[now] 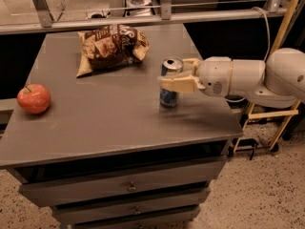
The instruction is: Move redbull can near apple
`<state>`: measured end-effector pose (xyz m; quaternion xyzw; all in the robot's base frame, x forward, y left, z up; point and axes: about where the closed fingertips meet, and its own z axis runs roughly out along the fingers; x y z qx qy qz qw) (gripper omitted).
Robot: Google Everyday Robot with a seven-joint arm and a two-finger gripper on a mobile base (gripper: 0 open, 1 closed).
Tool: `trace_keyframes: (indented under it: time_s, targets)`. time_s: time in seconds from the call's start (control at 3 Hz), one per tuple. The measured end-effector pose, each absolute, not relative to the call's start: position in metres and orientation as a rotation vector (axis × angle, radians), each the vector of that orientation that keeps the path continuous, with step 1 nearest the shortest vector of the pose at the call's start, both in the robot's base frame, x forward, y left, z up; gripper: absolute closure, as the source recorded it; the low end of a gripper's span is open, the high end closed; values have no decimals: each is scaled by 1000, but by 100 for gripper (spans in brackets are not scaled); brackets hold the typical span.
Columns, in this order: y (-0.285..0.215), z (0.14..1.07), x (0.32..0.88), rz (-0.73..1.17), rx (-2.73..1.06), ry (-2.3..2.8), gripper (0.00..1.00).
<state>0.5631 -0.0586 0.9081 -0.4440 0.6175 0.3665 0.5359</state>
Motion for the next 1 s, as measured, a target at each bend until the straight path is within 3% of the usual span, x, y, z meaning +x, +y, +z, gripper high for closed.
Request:
trace_keyframes:
  time_s: [0.33,1.0]
  targets:
    - [-49,943,565,880,-1052,1407,100]
    - [45,1037,557,942,-1149,1231,100]
